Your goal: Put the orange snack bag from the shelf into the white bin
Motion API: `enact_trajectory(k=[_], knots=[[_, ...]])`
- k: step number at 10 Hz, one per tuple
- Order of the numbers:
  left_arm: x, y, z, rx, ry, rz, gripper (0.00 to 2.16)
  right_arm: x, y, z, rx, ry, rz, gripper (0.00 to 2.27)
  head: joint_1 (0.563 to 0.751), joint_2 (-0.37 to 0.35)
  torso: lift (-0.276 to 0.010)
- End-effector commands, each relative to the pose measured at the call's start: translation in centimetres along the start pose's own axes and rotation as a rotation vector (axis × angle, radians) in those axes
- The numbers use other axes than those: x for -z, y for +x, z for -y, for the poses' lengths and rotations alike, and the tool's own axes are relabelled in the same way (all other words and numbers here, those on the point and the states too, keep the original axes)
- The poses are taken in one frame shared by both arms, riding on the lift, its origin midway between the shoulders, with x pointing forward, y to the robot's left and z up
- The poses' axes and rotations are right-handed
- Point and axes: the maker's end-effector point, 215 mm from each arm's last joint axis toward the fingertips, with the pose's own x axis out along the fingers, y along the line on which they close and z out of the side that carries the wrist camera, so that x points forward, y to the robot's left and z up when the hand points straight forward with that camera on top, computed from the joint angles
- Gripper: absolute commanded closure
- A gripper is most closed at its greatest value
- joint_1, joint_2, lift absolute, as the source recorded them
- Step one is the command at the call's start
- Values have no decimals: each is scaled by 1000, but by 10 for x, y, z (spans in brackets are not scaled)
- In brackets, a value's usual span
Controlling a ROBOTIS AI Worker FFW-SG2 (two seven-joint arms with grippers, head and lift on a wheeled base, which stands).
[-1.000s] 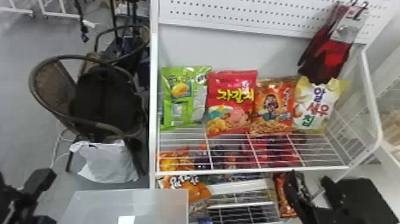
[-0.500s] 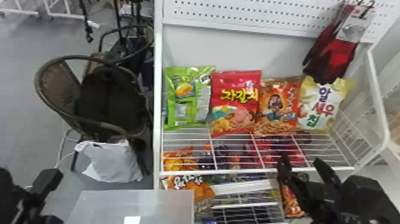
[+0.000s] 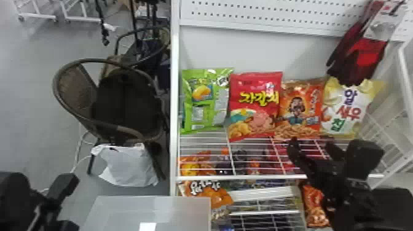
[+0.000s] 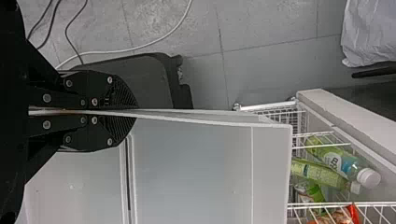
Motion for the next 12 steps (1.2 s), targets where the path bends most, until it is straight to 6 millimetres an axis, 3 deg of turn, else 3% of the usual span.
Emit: enact_trajectory(k=[1, 5, 8, 12], knots=[[2, 0, 0, 1, -1, -5, 2135, -11, 15, -2, 1, -6, -19, 83, 695, -149, 1], [6, 2, 0, 8, -9, -9, 2135, -40, 50, -12, 12, -34, -15, 83, 695, -144, 1], [16, 4, -2, 9, -13, -12, 2135, -50, 75, -25, 12, -71, -29, 80, 695, -132, 1], [26, 4, -7, 13, -30, -5, 2135, -61, 106, -22, 42, -103, -45, 80, 695, -121, 1]])
